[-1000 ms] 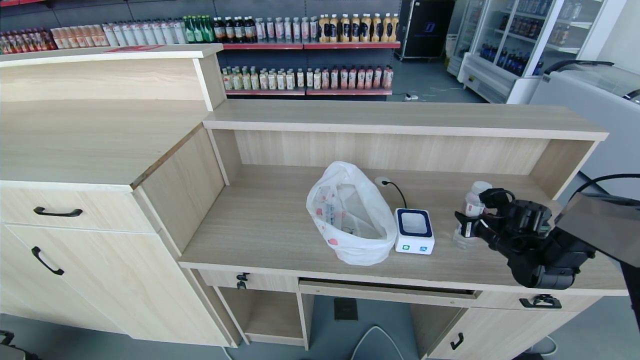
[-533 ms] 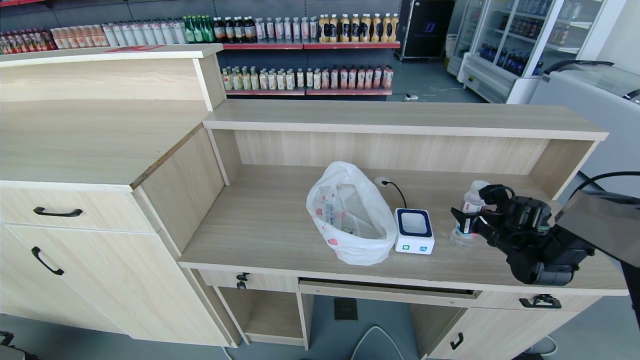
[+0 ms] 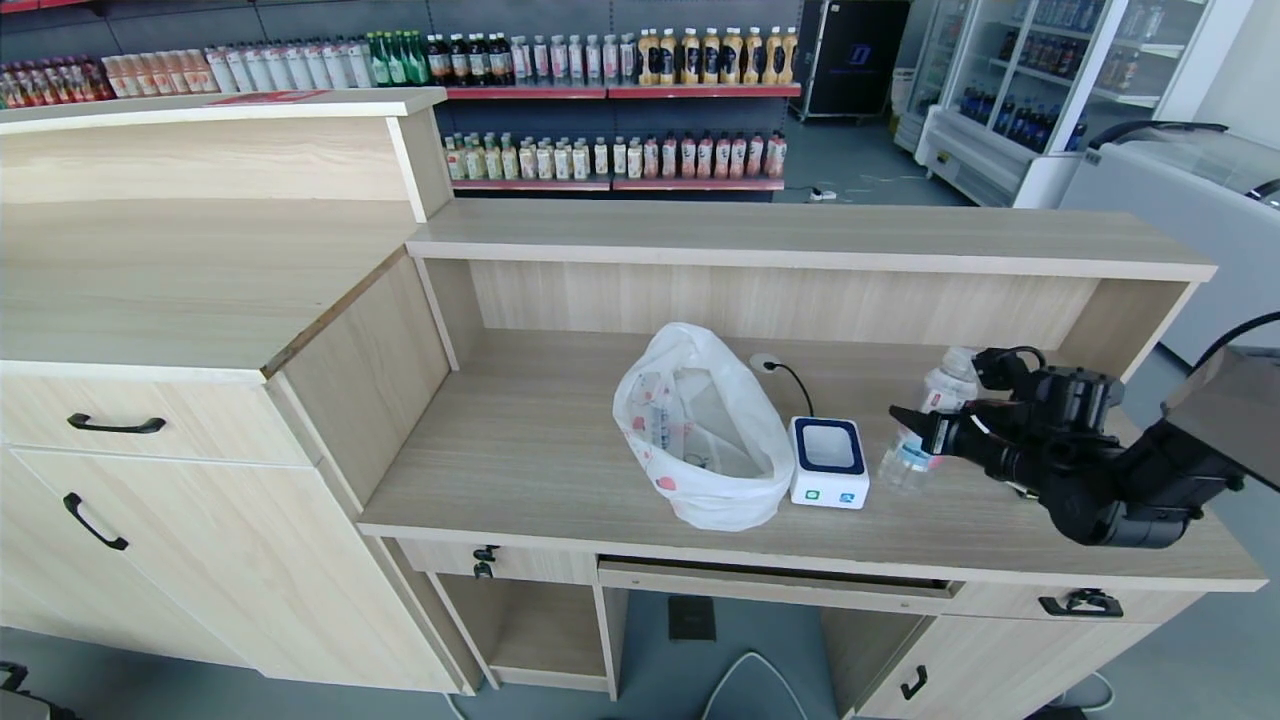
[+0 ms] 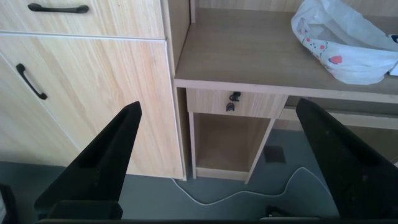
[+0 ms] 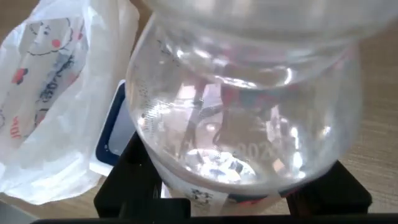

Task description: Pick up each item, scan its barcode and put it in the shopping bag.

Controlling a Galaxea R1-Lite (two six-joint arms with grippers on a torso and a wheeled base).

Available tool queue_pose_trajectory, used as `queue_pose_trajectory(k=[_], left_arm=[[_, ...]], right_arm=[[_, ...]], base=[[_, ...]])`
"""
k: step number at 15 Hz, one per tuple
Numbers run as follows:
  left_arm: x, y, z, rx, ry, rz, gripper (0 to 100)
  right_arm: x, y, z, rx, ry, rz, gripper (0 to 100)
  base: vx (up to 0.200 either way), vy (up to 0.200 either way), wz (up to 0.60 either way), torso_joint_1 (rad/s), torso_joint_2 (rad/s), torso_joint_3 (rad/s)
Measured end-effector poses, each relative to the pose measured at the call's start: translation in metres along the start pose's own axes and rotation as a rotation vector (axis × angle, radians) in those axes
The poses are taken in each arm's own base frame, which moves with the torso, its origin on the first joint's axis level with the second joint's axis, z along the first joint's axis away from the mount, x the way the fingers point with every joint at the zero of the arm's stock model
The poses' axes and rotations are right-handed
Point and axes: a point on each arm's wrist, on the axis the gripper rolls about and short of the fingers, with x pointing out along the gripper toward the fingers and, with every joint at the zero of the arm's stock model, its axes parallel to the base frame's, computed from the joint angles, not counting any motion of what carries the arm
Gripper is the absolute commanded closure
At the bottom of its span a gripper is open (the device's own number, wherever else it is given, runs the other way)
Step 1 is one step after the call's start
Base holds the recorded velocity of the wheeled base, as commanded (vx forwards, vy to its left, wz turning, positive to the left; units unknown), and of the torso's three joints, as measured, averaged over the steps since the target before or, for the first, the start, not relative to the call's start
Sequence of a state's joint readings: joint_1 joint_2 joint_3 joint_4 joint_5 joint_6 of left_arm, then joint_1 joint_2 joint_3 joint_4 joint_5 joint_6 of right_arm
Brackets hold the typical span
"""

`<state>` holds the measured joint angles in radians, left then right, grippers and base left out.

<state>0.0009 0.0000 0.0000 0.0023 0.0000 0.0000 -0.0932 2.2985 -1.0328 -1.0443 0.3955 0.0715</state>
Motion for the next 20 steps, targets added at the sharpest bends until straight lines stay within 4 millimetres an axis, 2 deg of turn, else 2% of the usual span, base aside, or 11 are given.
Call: queue_pose_trajectory(k=[1,3,4,6,8,11,15,18,20], left_arm=[[0.000,0.000,0.000,0.000,0.000,0.000,0],[0.000,0.000,0.000,0.000,0.000,0.000,0],[0.000,0.000,0.000,0.000,0.000,0.000,0],[0.000,0.000,0.000,0.000,0.000,0.001,0],[0.000,0.000,0.000,0.000,0.000,0.001,0],[0.000,0.000,0.000,0.000,0.000,0.000,0],[0.000,0.000,0.000,0.000,0.000,0.000,0],[0.000,0.000,0.000,0.000,0.000,0.000,0],[0.000,0.000,0.000,0.000,0.000,0.000,0]], right_arm=[[-0.011,0.004,0.019,0.065,0.035,0.097,100],[-0.041,0.013,0.072,0.183,0.079,0.357,100],[-0.063,0.019,0.105,0.242,0.096,0.539,100],[-0.108,0.035,0.164,0.309,0.112,0.778,100],[-0.142,0.058,0.198,0.280,0.113,0.893,100],[-0.173,0.101,0.210,0.198,0.120,1.027,100],[-0.210,0.145,0.204,0.116,0.128,1.170,100],[-0.231,0.171,0.206,0.046,0.105,1.260,100],[-0.238,0.180,0.209,0.012,0.087,1.298,100]], base=[[0.000,0.000,0.00,0.000,0.00,0.000],[0.000,0.000,0.00,0.000,0.00,0.000],[0.000,0.000,0.00,0.000,0.00,0.000],[0.000,0.000,0.00,0.000,0.00,0.000],[0.000,0.000,0.00,0.000,0.00,0.000],[0.000,0.000,0.00,0.000,0.00,0.000],[0.000,0.000,0.00,0.000,0.00,0.000],[0.000,0.000,0.00,0.000,0.00,0.000],[0.000,0.000,0.00,0.000,0.00,0.000]])
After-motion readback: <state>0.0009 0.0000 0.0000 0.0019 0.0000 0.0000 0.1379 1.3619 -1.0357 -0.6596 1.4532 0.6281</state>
